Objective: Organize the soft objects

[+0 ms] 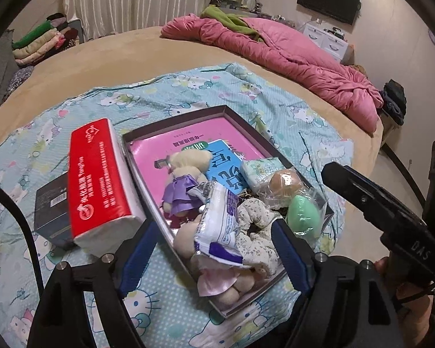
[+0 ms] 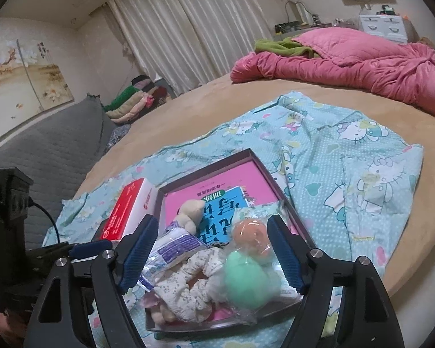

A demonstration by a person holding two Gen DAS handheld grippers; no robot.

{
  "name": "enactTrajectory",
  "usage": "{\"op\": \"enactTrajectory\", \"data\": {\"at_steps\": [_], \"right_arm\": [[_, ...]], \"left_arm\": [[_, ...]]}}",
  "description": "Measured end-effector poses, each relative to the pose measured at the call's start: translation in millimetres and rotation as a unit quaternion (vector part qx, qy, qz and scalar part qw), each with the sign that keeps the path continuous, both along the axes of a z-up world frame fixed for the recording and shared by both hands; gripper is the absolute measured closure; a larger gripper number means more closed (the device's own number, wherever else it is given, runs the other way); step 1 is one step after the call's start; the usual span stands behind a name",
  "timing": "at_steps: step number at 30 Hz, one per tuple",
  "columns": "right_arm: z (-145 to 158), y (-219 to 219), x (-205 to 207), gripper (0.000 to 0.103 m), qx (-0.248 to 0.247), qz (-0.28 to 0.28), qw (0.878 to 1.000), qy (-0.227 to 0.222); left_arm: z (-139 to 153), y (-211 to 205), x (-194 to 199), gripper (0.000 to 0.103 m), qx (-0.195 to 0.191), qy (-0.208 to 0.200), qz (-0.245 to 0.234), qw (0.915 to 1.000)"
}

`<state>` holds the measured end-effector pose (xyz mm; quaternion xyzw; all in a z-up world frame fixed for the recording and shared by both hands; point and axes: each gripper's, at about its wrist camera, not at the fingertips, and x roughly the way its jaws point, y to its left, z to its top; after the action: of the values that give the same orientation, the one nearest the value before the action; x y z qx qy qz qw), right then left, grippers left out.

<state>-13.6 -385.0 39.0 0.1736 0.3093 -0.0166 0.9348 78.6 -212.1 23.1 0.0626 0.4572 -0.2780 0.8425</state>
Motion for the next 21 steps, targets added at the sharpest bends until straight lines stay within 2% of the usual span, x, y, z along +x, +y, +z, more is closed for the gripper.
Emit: {"op": "enactTrajectory", "data": {"at_steps": [8, 17, 21], "right_arm": [[13.7, 20.1, -12.4, 0.023, -0.015, -0.012, 1.0, 0.007], [31.9, 48.5, -39.4, 0.022, -0.05, -0.033, 0.998, 0.035], [30.6, 60.9, -52.4, 0.022, -0.068, -0.031, 0.996, 0.05]], "left_arm": [[7.2, 19.2, -12.3, 0.017, 0.002, -0.011, 0.024, 0.9997], [12.7, 45.9, -34.1, 0.016, 0.02, -0.02, 0.071, 0.9971], [15.9, 58.6, -48.7, 0.016, 0.027, -0.026, 0.087, 0.9955]]}}
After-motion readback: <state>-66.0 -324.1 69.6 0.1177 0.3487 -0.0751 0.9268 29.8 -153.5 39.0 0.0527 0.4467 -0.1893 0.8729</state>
